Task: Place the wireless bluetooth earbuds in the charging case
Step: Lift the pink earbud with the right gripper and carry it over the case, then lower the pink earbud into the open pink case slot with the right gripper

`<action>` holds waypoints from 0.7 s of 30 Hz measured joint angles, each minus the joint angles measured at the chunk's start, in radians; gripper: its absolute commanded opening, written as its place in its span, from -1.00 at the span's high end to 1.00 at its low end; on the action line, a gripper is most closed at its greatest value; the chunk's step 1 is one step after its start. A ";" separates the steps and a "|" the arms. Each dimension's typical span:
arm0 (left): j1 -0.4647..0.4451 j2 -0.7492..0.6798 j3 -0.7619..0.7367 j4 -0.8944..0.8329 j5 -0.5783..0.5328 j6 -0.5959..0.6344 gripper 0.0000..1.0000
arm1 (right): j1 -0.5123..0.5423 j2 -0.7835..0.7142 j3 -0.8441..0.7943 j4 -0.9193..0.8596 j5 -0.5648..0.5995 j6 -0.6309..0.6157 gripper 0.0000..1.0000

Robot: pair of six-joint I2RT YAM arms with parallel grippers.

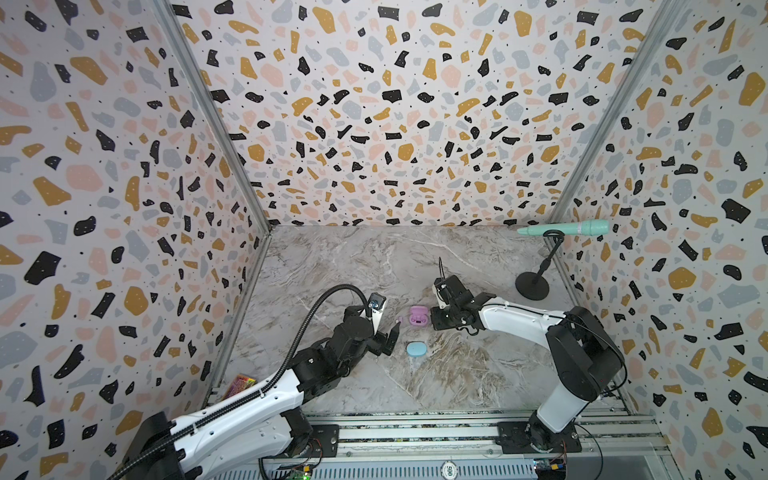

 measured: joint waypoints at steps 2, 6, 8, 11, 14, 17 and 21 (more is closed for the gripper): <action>0.000 -0.002 0.000 0.000 -0.003 0.000 -1.00 | 0.010 -0.007 0.000 0.000 0.015 -0.006 0.60; 0.000 -0.014 0.000 -0.001 -0.010 0.000 -1.00 | 0.035 -0.008 0.006 0.001 0.048 -0.022 0.60; 0.000 -0.021 0.000 -0.003 -0.015 -0.001 -1.00 | 0.048 -0.008 0.015 -0.002 0.064 -0.029 0.59; 0.000 -0.034 0.010 -0.035 -0.016 -0.005 -1.00 | 0.065 -0.008 0.040 -0.004 0.089 -0.041 0.61; 0.000 -0.043 0.039 -0.077 -0.021 -0.012 -1.00 | 0.079 -0.007 0.065 -0.005 0.113 -0.051 0.61; 0.000 -0.070 0.045 -0.097 -0.028 -0.019 -1.00 | 0.092 -0.004 0.079 -0.005 0.135 -0.060 0.61; 0.000 -0.103 0.030 -0.101 -0.041 -0.031 -1.00 | 0.110 0.018 0.096 -0.008 0.169 -0.071 0.61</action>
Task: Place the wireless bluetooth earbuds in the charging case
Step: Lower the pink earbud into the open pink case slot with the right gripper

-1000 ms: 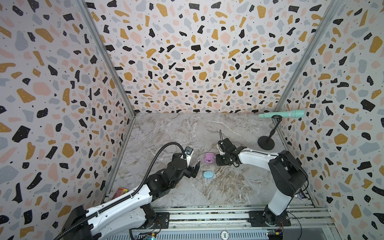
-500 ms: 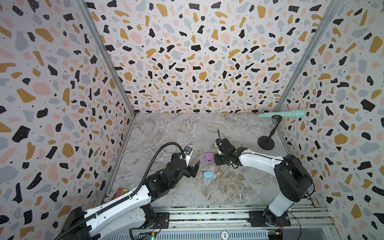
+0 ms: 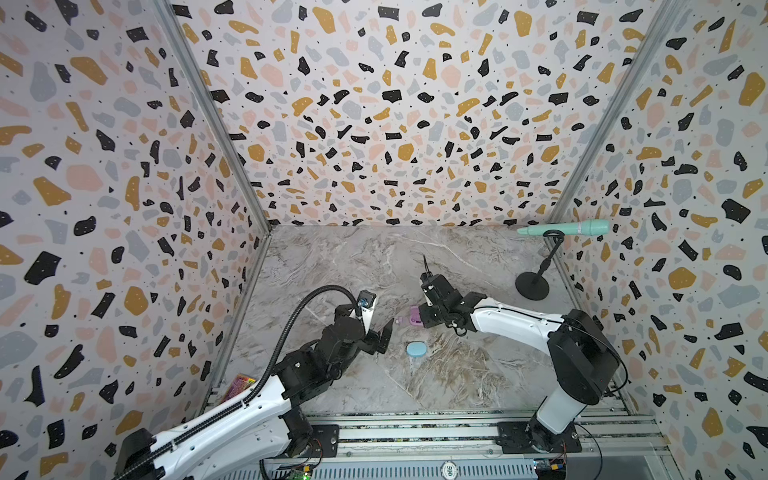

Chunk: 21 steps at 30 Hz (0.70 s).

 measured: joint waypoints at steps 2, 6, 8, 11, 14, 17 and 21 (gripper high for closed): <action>0.000 -0.002 -0.006 -0.001 -0.002 -0.001 -1.00 | 0.011 0.016 0.008 0.000 0.018 -0.005 0.61; 0.000 0.002 -0.013 -0.001 -0.002 -0.002 -1.00 | 0.032 0.043 0.010 -0.001 0.053 -0.018 0.62; 0.000 0.003 -0.014 -0.001 -0.002 -0.002 -1.00 | 0.037 0.052 0.010 -0.001 0.064 -0.023 0.62; 0.000 0.003 -0.015 -0.001 -0.002 -0.002 -1.00 | 0.042 0.066 0.011 -0.001 0.085 -0.027 0.63; 0.000 0.003 -0.015 0.000 -0.002 -0.002 -1.00 | 0.045 0.078 0.014 -0.001 0.102 -0.032 0.63; 0.000 0.003 -0.015 0.000 -0.001 -0.002 -1.00 | 0.045 0.088 0.018 0.000 0.118 -0.037 0.63; 0.000 0.003 -0.015 0.002 -0.001 -0.002 -1.00 | 0.047 0.092 0.019 0.001 0.130 -0.043 0.63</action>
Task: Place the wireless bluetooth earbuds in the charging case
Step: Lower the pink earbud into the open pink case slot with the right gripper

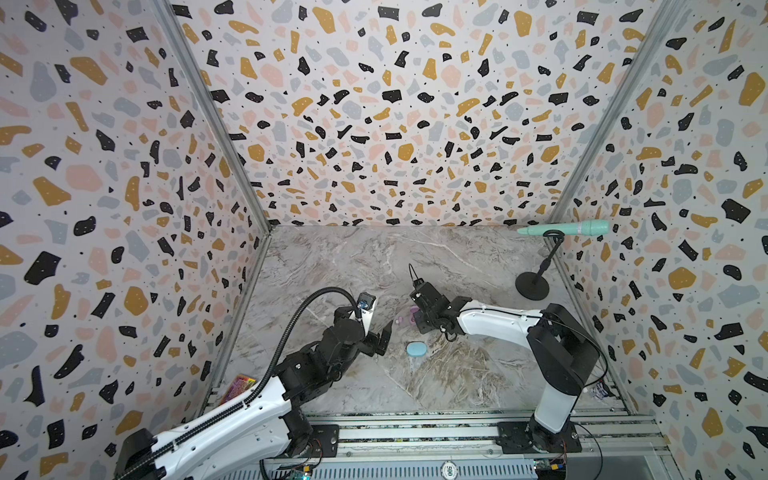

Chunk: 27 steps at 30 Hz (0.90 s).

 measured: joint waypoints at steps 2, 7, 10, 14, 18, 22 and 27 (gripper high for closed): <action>0.000 0.000 0.000 0.001 0.000 0.000 -1.00 | 0.000 0.003 0.001 0.001 0.006 -0.002 0.63; 0.000 0.000 -0.001 0.001 0.000 0.000 -1.00 | 0.000 0.014 0.002 0.003 0.014 -0.008 0.64; 0.000 0.000 -0.001 0.001 0.000 0.000 -1.00 | 0.002 0.016 0.002 0.004 0.015 -0.010 0.64; 0.000 0.000 -0.001 0.001 0.001 0.000 -1.00 | 0.004 0.017 0.002 0.007 0.015 -0.016 0.64; 0.000 0.000 -0.002 0.001 0.002 0.000 -1.00 | 0.006 0.020 0.002 0.008 0.019 -0.016 0.64; 0.000 0.000 -0.003 0.002 0.002 0.000 -1.00 | 0.010 0.024 0.004 0.008 0.031 -0.017 0.64; 0.000 0.000 -0.004 0.002 0.002 0.000 -1.00 | 0.014 0.024 0.004 0.010 0.037 -0.020 0.64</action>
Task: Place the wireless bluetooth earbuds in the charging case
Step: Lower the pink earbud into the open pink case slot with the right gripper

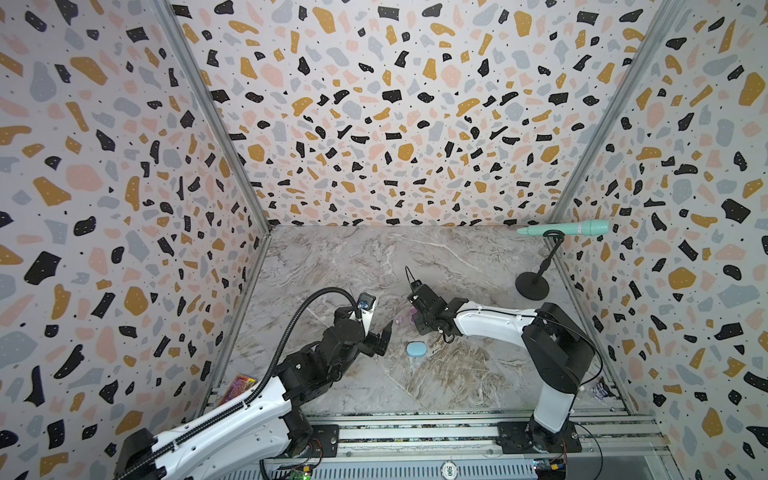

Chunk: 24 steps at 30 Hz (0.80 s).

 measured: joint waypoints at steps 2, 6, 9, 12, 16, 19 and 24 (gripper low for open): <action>0.000 0.000 0.000 0.000 0.000 0.000 -1.00 | 0.002 0.001 0.000 0.001 0.002 -0.001 0.64; 0.000 0.000 0.000 0.000 0.000 0.000 -1.00 | 0.006 0.006 0.000 0.006 0.005 -0.001 0.64; 0.000 0.000 0.000 0.000 0.000 0.000 -1.00 | 0.009 0.008 0.002 0.009 0.008 -0.002 0.64; 0.000 0.001 0.000 0.000 0.000 0.000 -1.00 | 0.012 0.010 0.005 0.012 0.013 -0.003 0.64; 0.000 0.003 0.000 0.000 0.000 0.000 -1.00 | 0.014 0.016 0.009 0.013 0.019 -0.004 0.64; 0.000 0.003 0.000 0.000 0.000 0.000 -1.00 | 0.016 0.018 0.010 0.014 0.022 -0.004 0.64; 0.000 0.003 0.000 0.000 0.000 0.000 -1.00 | 0.020 0.019 0.010 0.014 0.025 -0.004 0.64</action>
